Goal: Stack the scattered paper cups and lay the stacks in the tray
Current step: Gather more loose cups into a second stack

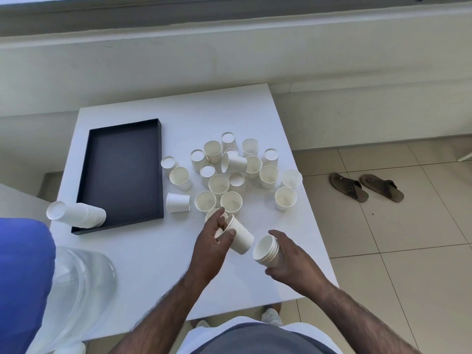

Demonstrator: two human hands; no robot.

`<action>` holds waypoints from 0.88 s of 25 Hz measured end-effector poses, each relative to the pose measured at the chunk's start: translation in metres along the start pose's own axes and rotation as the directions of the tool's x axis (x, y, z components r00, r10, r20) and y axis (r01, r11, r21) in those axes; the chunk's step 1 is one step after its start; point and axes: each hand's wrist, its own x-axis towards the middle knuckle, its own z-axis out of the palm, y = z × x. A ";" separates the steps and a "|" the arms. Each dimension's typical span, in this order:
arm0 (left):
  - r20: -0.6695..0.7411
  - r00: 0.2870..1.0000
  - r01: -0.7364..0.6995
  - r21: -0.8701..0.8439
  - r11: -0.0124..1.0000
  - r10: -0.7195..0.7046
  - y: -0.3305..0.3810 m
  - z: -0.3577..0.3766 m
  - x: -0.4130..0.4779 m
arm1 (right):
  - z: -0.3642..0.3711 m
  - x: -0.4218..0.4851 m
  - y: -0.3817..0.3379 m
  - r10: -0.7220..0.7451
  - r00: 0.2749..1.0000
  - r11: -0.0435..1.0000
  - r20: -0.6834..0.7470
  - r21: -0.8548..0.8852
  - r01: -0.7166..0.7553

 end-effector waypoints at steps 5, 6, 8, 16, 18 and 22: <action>0.054 0.998 -0.027 0.071 0.997 0.023 0.010 0.010 -0.016 | 0.003 0.017 -0.041 -0.136 0.991 0.990 0.004 0.041 0.135; 0.097 0.995 -0.034 0.100 0.994 0.024 0.011 0.014 -0.021 | 0.004 0.020 -0.045 -0.146 0.989 0.988 -0.003 0.052 0.146; 0.196 0.980 -0.057 0.092 0.994 0.038 0.009 0.019 -0.028 | 0.006 0.024 -0.047 -0.146 0.989 0.987 -0.015 0.065 0.147; 0.056 0.962 -0.186 0.854 0.486 0.269 -0.073 -0.014 0.034 | 0.011 0.023 -0.016 -0.052 0.999 0.995 -0.016 0.089 0.053; 0.131 0.962 -0.218 0.897 0.385 0.239 -0.084 -0.021 0.043 | 0.009 0.020 -0.010 -0.038 0.999 0.996 -0.014 0.079 0.039; 0.096 0.931 -0.286 0.791 0.541 0.352 -0.077 -0.025 0.042 | 0.004 0.019 0.000 -0.010 1.000 0.999 -0.023 0.047 0.012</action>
